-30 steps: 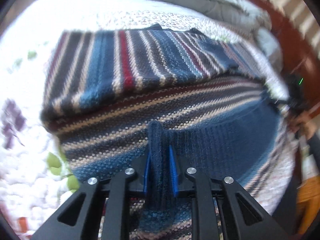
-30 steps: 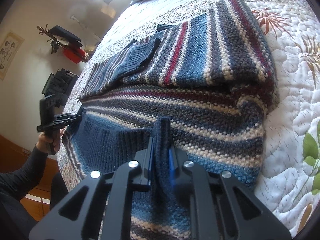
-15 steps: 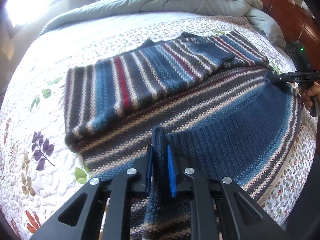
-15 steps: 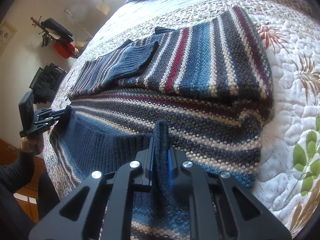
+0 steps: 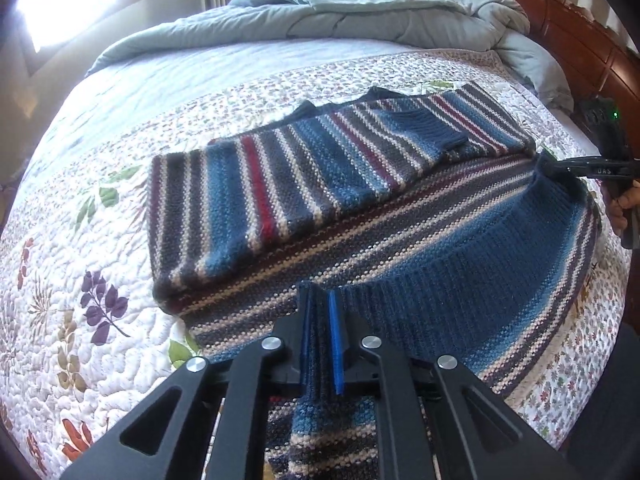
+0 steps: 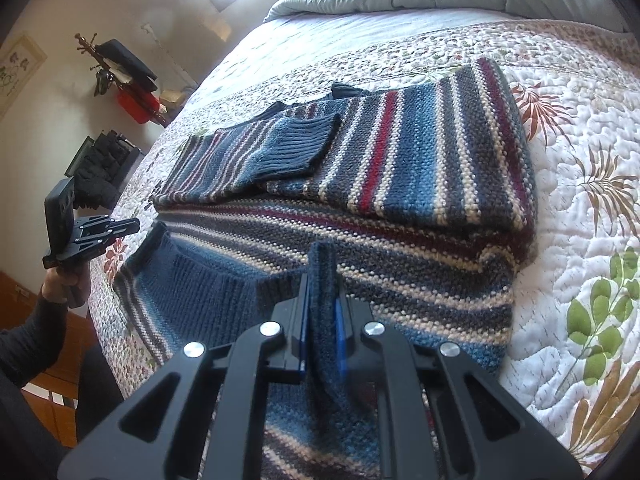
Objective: Fold small clothes
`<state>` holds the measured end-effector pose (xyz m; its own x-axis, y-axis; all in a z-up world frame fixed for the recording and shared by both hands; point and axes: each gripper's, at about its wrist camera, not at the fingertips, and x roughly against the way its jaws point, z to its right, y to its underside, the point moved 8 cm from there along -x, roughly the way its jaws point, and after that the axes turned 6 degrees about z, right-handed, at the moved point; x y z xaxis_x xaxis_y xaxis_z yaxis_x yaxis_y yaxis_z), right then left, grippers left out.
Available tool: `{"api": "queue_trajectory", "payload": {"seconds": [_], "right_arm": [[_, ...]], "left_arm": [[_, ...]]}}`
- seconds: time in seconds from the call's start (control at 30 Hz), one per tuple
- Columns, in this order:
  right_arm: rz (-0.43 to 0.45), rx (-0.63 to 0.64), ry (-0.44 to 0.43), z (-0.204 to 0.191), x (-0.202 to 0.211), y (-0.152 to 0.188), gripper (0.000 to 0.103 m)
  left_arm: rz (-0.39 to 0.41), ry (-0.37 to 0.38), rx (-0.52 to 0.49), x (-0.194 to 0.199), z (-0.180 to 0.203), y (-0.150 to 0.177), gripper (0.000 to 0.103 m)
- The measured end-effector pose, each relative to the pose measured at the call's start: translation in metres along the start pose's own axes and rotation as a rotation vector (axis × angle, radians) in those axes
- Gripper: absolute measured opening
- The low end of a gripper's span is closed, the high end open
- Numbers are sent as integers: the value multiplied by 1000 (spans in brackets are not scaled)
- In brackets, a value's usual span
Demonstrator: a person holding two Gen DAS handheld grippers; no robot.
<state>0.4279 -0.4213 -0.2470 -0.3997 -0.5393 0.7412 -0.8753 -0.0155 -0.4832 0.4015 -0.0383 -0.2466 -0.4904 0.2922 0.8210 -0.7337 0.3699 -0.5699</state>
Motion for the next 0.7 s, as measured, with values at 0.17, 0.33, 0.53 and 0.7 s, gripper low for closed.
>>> {"api": "queue_trajectory", "payload": {"seconds": [0.17,0.33,0.53,0.7], "right_arm": [[-32,-3,13,10,-13,2,9],[-79,-8,-11,14,-26,5,13],[-107,-19,-48,14,-27,7,26],[-103,8,-22,15,-22,9,9]], "left_arm": [[-37,1,44,-16,-9,9,7],[-51,15,74,-26,-15,15,7],[-90,100,109,-39,-16,20,18],[-96,108,137,-38,-19,20,9]]}}
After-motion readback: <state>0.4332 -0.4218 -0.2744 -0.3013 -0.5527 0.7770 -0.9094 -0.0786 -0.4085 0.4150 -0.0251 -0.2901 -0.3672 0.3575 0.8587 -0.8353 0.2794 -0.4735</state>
